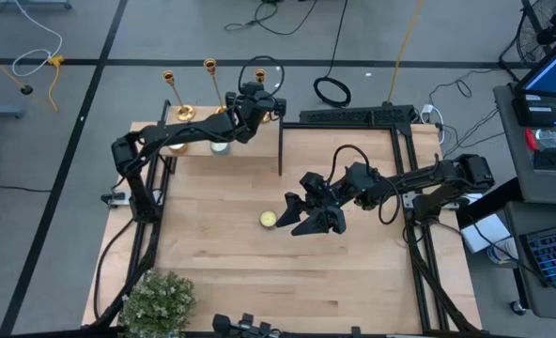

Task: Pick & Place candle stick holders
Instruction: Put the gold candle holder on the shelf, then put the white scented candle on the shelf

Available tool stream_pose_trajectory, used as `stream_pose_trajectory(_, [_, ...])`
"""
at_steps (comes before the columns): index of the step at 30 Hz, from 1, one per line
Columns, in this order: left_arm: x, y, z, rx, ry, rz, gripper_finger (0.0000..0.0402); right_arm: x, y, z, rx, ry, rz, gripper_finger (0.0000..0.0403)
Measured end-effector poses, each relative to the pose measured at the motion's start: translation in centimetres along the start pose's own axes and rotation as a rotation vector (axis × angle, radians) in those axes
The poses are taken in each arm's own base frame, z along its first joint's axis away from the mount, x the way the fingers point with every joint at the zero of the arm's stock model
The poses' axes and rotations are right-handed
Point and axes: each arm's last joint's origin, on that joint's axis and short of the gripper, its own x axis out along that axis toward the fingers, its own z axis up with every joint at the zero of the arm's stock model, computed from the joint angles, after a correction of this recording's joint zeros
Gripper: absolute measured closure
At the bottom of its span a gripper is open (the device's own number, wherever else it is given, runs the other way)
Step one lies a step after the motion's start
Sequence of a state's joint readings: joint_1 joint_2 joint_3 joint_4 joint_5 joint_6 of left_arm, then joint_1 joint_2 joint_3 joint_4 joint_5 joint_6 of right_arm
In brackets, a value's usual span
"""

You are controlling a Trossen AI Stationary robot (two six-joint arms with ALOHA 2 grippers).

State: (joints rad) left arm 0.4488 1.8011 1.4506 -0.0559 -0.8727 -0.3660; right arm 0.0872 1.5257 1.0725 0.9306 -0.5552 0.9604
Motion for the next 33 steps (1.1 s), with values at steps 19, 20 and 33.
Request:
stream_pose_trajectory(19, [-0.34,-0.16,-0.3,0.022,0.007,0.019,0.0367,0.0,0.0,0.0,0.0,0.0,0.0,0.0138])
stream_pose_trajectory(20, [-0.34,-0.14,-0.34,0.027,0.01,0.02,0.0357,0.0,0.0,0.0,0.0,0.0,0.0,0.0138])
stream_pose_trajectory(33, [-0.34,-0.13,-0.34,0.037,0.009,0.021,0.0315,0.0,0.0,0.0,0.0,0.0,0.0,0.0138])
